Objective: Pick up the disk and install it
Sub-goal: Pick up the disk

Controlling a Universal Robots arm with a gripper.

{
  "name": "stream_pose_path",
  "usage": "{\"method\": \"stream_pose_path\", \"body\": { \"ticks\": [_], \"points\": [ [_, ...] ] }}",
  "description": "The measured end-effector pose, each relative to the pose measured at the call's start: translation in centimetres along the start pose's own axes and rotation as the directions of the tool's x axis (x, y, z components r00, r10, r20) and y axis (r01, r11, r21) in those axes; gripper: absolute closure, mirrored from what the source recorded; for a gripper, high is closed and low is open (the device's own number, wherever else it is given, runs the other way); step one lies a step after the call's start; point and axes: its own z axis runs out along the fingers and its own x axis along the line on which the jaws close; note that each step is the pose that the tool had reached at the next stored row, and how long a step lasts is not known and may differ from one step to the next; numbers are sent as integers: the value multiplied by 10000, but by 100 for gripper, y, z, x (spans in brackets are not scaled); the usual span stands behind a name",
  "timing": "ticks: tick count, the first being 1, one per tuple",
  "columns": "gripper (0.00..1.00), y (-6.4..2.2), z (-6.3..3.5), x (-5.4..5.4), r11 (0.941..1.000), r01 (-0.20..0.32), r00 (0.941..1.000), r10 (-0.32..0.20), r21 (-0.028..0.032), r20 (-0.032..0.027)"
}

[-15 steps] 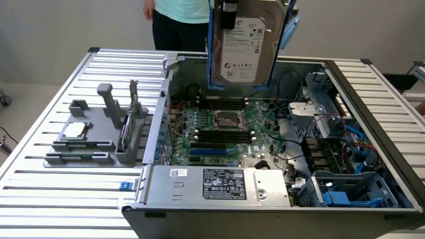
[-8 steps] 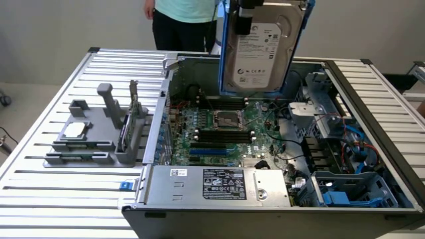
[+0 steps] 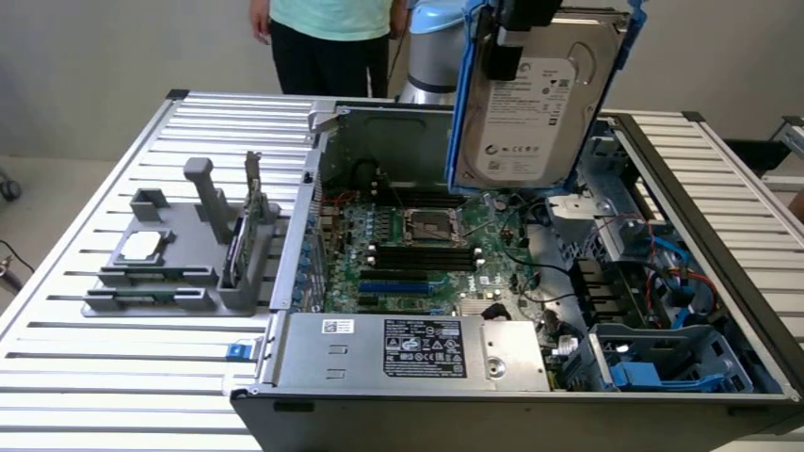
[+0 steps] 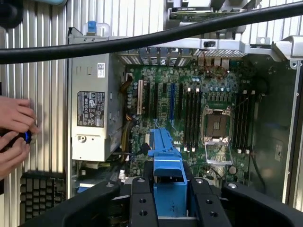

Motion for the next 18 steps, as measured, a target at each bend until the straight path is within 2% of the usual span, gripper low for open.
{"method": "stream_pose_path", "body": {
  "ticks": [18],
  "points": [
    [67,-663,50,406,10000,0,10000,0,0,-1]
  ]
}}
